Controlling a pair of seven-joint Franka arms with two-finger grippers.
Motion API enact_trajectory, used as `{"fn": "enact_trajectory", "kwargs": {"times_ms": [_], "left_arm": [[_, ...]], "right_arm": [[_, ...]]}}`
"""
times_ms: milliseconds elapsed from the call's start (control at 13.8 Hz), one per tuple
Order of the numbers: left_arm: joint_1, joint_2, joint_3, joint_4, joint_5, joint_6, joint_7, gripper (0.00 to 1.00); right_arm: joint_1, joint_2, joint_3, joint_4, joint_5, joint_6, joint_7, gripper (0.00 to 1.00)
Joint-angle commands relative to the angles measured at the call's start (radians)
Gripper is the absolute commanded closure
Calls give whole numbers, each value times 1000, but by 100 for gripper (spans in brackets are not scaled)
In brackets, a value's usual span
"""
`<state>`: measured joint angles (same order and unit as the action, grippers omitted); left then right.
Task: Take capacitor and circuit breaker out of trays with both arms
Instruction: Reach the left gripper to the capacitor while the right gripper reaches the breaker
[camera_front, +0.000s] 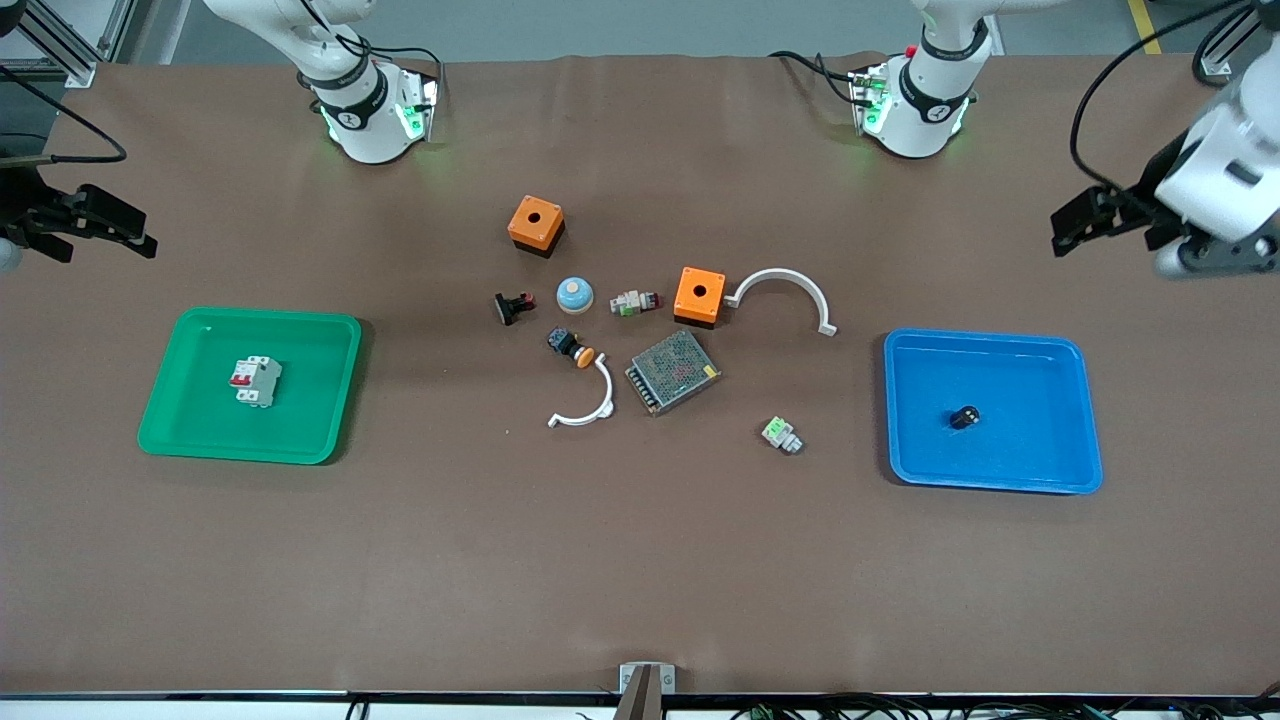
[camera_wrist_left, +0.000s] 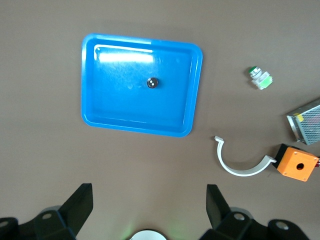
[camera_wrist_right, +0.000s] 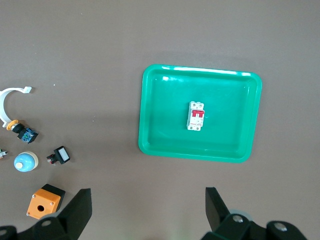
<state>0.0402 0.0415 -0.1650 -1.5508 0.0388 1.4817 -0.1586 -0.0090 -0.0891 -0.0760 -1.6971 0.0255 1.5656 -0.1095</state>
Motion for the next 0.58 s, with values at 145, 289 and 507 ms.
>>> {"fn": "enact_trajectory", "kwargs": {"times_ms": [145, 289, 507], "left_arm": [[79, 109, -2, -171, 21, 268, 25, 0], [79, 136, -2, -280, 19, 441, 25, 0], [99, 234, -2, -347, 21, 630, 24, 0]], "right_arm": [[-9, -24, 8, -7, -1, 4, 14, 0], [-11, 2, 8, 23, -10, 5, 10, 0], [-26, 121, 5, 51, -4, 24, 14, 0]]}}
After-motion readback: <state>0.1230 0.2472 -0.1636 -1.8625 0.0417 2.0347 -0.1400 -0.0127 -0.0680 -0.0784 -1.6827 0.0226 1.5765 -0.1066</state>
